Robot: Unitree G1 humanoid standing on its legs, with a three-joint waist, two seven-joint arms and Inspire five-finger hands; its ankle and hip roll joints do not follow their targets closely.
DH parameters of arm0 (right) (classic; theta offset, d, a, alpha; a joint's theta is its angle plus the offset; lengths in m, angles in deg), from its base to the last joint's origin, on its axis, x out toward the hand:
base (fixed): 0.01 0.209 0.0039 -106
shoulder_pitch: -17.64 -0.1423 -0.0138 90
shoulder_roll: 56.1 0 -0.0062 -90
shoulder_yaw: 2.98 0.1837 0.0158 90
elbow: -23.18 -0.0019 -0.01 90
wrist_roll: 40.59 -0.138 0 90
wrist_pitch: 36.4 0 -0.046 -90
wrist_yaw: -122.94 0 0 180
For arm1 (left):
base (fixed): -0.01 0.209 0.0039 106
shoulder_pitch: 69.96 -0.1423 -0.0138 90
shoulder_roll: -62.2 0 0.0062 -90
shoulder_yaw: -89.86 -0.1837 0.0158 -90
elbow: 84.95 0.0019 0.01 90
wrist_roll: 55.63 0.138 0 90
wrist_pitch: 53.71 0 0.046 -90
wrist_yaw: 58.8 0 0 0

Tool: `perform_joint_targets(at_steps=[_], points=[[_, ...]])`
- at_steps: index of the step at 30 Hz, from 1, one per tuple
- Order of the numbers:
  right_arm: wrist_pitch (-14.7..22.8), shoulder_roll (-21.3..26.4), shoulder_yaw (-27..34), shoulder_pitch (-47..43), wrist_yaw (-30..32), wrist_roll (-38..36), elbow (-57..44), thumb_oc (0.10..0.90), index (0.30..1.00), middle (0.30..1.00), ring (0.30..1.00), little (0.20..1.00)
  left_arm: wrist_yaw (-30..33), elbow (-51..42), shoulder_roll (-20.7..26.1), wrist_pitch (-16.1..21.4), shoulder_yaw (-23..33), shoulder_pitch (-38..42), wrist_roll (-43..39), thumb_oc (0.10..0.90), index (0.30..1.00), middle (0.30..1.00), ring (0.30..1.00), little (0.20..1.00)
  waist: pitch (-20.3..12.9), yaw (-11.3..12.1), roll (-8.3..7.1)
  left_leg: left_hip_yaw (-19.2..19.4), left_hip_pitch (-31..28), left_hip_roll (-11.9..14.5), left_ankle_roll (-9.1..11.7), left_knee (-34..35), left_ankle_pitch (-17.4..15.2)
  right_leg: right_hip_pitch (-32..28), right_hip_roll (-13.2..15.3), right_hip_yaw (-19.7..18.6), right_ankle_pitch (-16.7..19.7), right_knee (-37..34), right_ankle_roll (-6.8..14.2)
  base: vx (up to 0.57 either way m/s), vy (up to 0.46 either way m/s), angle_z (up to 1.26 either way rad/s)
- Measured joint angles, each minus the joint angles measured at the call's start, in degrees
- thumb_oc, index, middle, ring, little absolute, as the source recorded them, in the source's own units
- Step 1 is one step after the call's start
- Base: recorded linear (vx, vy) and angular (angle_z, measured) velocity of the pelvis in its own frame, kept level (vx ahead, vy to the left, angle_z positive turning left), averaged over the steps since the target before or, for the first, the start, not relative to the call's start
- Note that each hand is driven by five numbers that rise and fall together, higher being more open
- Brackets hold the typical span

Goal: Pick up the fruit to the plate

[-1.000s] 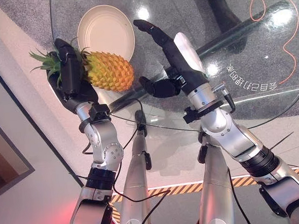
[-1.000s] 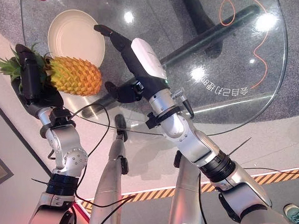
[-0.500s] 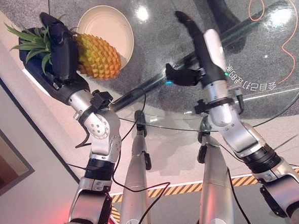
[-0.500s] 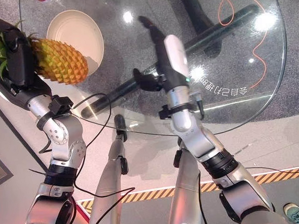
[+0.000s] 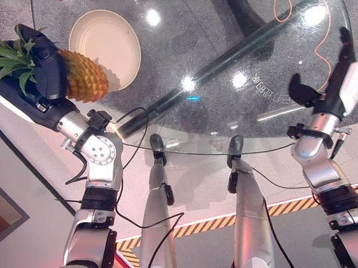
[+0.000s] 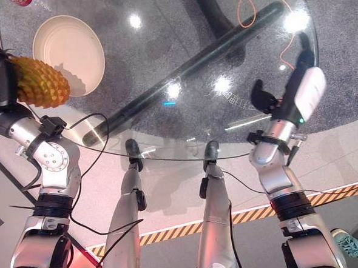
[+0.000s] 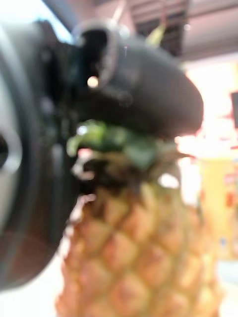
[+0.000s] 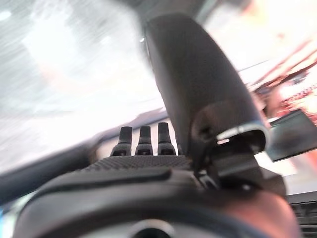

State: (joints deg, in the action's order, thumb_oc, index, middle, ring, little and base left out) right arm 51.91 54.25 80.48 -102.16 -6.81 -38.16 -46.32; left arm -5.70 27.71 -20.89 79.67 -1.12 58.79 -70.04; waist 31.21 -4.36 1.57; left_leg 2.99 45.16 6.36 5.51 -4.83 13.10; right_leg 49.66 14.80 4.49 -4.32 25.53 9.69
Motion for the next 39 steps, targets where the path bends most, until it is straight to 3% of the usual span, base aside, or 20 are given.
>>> perform_joint_targets(at_steps=[2,13,21,31,39], points=[[1.15,-0.02,1.16,-0.45,1.26,-5.92,4.25,0.8,0.9,0.9,0.9,0.9,0.06,2.79,1.35,0.76,0.01,0.95,0.04,0.1,0.3,0.3,0.3,0.2,0.05,-0.26,-0.35,0.03,0.0,0.38,0.14,0.09,0.09,-0.33,-0.52,0.1,0.57,-0.92,-0.08,-0.01,-0.004,-0.08],[3.61,-0.09,1.08,-1.75,2.85,-23.0,20.11,0.8,0.9,0.9,0.9,0.9,0.15,9.09,6.2,0.86,-0.67,8.33,-0.58,0.1,0.3,0.3,0.3,0.2,0.08,-0.56,-0.62,0.09,-0.06,1.22,0.62,0.85,0.47,-0.37,-1.37,0.29,1.09,-1.78,-0.27,0.0,-0.007,-0.02],[5.85,-0.18,1.04,-4.8,2.17,-30.29,33.31,0.8,0.9,0.9,0.9,0.9,0.02,14.53,8.2,0.87,-3.34,12.67,-1.47,0.1,0.3,0.3,0.3,0.2,0.07,-0.57,-0.66,0.0,-0.05,1.25,0.63,0.86,0.48,-0.42,-1.42,0.37,1.1,-1.81,-0.28,0.01,-0.009,0.0],[6.92,-0.31,1.01,-6.18,-4.95,-33.43,43.46,0.8,0.9,0.9,0.9,0.9,0.07,17.36,9.21,0.88,-5.26,13.82,-2.84,0.1,0.3,0.3,0.3,0.2,0.06,-0.38,-0.67,-0.56,-0.04,1.37,0.73,0.83,0.66,-0.85,-1.45,1.09,1.1,-1.78,-0.29,0.0,-0.004,0.0],[3.41,-0.86,-0.49,-7.02,-15.04,-35.09,47.16,0.8,0.9,0.9,0.9,0.9,-0.3,19.23,9.25,0.87,-6.86,16.03,-4.14,0.1,0.3,0.3,0.3,0.2,0.06,0.06,-0.69,-0.69,-0.04,1.36,0.73,0.82,0.72,-0.92,-1.45,1.19,1.11,-1.72,-0.3,0.0,0.0,0.0]])
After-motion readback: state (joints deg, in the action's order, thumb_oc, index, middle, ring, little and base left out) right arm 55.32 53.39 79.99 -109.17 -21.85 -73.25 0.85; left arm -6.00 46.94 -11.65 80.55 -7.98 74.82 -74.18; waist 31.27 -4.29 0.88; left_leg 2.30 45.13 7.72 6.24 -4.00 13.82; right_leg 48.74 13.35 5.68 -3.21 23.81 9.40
